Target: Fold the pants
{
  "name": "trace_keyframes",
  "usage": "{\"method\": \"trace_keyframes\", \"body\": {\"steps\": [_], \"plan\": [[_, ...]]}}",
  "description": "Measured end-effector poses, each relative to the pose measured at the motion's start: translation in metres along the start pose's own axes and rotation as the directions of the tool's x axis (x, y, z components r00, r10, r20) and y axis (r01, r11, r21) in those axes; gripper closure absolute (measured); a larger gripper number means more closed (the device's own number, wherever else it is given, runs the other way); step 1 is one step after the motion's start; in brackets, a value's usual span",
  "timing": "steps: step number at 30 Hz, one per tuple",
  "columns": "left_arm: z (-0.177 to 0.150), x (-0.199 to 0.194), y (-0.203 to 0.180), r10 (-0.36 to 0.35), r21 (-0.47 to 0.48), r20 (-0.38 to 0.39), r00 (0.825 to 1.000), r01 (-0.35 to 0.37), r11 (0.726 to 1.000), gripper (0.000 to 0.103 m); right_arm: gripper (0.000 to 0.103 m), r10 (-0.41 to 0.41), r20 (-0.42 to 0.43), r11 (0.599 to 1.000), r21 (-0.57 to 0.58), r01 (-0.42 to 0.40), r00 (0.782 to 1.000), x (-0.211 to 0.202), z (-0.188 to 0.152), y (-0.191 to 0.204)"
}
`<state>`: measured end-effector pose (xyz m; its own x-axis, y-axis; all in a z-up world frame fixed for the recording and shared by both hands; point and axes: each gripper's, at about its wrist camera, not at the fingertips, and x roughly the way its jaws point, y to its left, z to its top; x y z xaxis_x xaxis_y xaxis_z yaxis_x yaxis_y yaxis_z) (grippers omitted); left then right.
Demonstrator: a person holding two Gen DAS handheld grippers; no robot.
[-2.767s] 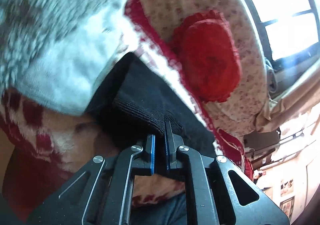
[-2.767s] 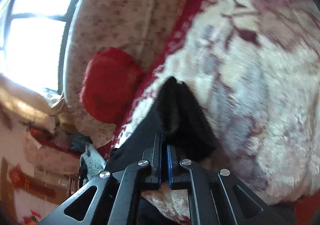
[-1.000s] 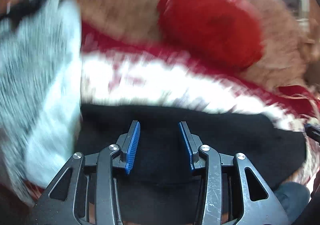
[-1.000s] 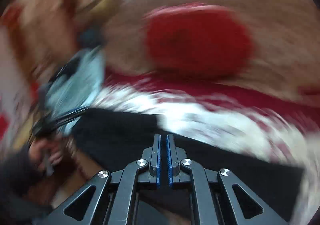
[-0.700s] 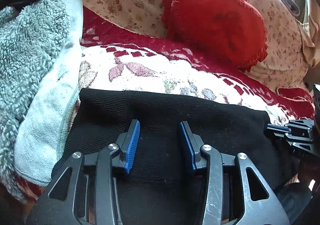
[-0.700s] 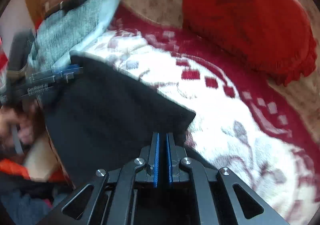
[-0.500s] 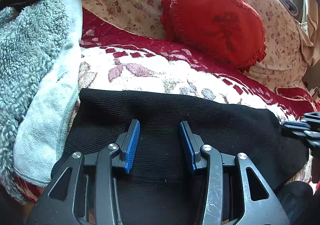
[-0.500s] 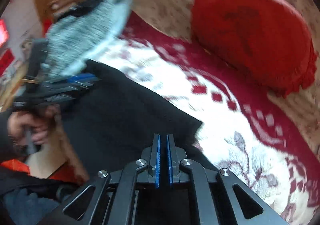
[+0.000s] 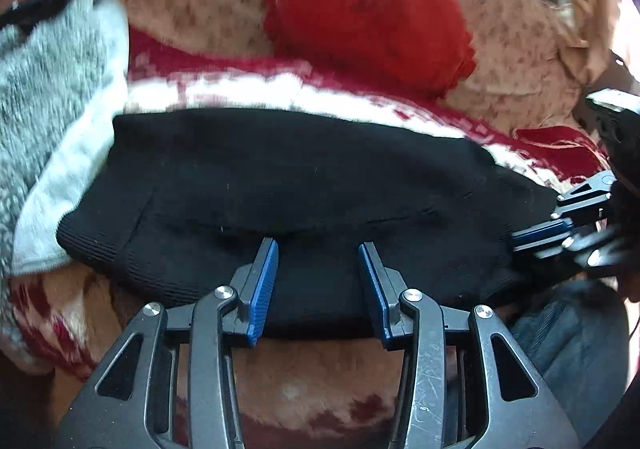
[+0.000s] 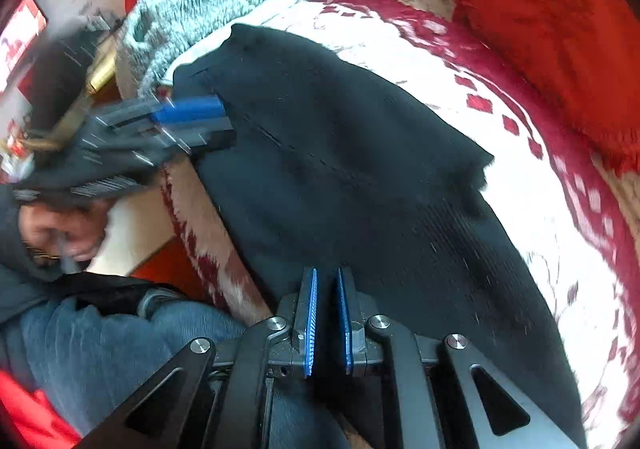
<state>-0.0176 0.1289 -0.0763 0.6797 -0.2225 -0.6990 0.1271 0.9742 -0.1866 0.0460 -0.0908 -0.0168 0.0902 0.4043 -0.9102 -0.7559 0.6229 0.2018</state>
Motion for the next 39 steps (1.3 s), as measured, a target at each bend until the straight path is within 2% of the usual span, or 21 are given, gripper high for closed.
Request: {"method": "trace_keyframes", "body": {"steps": [2, 5, 8, 9, 10, 12, 14, 17, 19, 21, 23, 25, 27, 29, 30, 32, 34, 35, 36, 38, 39], "plan": [[0.0, 0.001, -0.003, 0.015, 0.01, 0.005, 1.0, -0.015, 1.0, 0.062, 0.094, 0.055, 0.069, 0.995, 0.084, -0.061, 0.996, -0.012, -0.021, -0.018], [0.001, 0.003, -0.005, 0.029, 0.012, 0.003, 1.0, -0.029, 1.0, 0.062, 0.094, 0.129, 0.234, 0.943, 0.272, -0.192, 0.964, -0.031, -0.072, -0.055], [0.0, 0.004, -0.005, 0.029, 0.007, 0.007, 1.0, -0.029, 1.0, 0.062, 0.1, 0.13, 0.365, 0.797, 0.514, -0.316, 0.922, -0.05, -0.15, -0.103], [0.0, 0.002, -0.003, 0.027, 0.006, 0.007, 1.0, -0.027, 1.0, 0.062, 0.097, 0.158, 0.459, 0.689, 0.583, -0.43, 0.875, -0.057, -0.184, -0.122], [0.0, 0.003, -0.003, 0.026, 0.003, 0.007, 1.0, -0.026, 1.0, 0.062, 0.098, 0.125, 0.489, 0.602, 0.654, -0.458, 0.863, -0.064, -0.211, -0.135], [0.002, 0.002, -0.001, 0.026, -0.001, 0.009, 1.0, -0.026, 1.0, 0.062, 0.099, 0.032, 0.525, 0.49, 0.733, -0.471, 0.851, -0.082, -0.263, -0.154], [0.002, 0.002, -0.002, 0.027, -0.002, 0.011, 1.0, -0.027, 1.0, 0.062, 0.099, -0.074, 0.471, 0.441, 0.806, -0.395, 0.879, -0.098, -0.295, -0.159], [0.001, 0.003, -0.002, 0.03, -0.002, 0.011, 0.999, -0.03, 1.0, 0.062, 0.092, -0.204, 0.366, 0.448, 0.859, -0.246, 0.908, -0.124, -0.298, -0.149], [0.0, 0.002, -0.003, 0.038, 0.001, 0.012, 0.999, -0.038, 0.999, 0.061, 0.092, -0.222, 0.412, 0.513, 0.82, -0.254, 0.884, -0.133, -0.269, -0.138], [0.001, 0.002, -0.004, 0.044, 0.004, 0.007, 0.999, -0.044, 0.999, 0.061, 0.092, -0.188, 0.493, 0.589, 0.748, -0.304, 0.85, -0.14, -0.232, -0.127], [0.002, 0.003, -0.004, 0.041, 0.006, 0.001, 0.999, -0.041, 0.999, 0.061, 0.092, -0.135, 0.523, 0.653, 0.686, -0.321, 0.842, -0.13, -0.183, -0.114], [0.003, 0.003, -0.003, 0.037, 0.011, -0.007, 0.999, -0.036, 0.999, 0.061, 0.092, -0.076, 0.522, 0.695, 0.639, -0.33, 0.849, -0.105, -0.132, -0.098], [0.004, 0.003, -0.001, 0.031, 0.01, -0.012, 0.999, -0.031, 0.999, 0.061, 0.092, -0.028, 0.476, 0.719, 0.621, -0.313, 0.879, -0.075, -0.099, -0.091], [0.005, 0.004, -0.001, 0.026, 0.009, -0.013, 1.0, -0.026, 1.0, 0.061, 0.092, -0.043, 0.399, 0.679, 0.684, -0.266, 0.916, -0.048, -0.098, -0.107], [0.005, 0.004, -0.001, 0.026, 0.007, -0.01, 1.0, -0.026, 1.0, 0.061, 0.1, -0.06, 0.389, 0.643, 0.72, -0.262, 0.919, -0.045, -0.11, -0.118], [0.003, 0.004, -0.002, 0.035, 0.005, -0.001, 0.999, -0.035, 0.999, 0.061, 0.1, -0.092, 0.458, 0.576, 0.749, -0.328, 0.884, -0.056, -0.148, -0.139], [0.002, 0.005, -0.004, 0.044, 0.006, 0.003, 0.999, -0.044, 0.999, 0.061, 0.101, -0.273, 0.426, 0.493, 0.832, -0.255, 0.863, -0.08, -0.192, -0.16], [0.003, 0.005, -0.005, 0.048, 0.009, 0.003, 0.999, -0.048, 0.999, 0.06, 0.1, -0.316, 0.446, 0.45, 0.848, -0.282, 0.837, -0.089, -0.215, -0.168], [0.003, 0.005, -0.005, 0.05, 0.012, 0.001, 0.999, -0.05, 0.999, 0.06, 0.099, -0.372, 0.424, 0.371, 0.883, -0.286, 0.826, -0.097, -0.24, -0.176], [0.005, 0.004, -0.006, 0.053, 0.01, -0.009, 0.999, -0.053, 0.999, 0.06, 0.097, -0.439, 0.353, 0.26, 0.93, -0.259, 0.826, -0.107, -0.271, -0.182], [0.006, 0.004, -0.007, 0.056, 0.013, -0.014, 0.998, -0.056, 0.998, 0.06, 0.097, -0.463, 0.346, 0.24, 0.935, -0.26, 0.816, -0.113, -0.281, -0.178]]}}
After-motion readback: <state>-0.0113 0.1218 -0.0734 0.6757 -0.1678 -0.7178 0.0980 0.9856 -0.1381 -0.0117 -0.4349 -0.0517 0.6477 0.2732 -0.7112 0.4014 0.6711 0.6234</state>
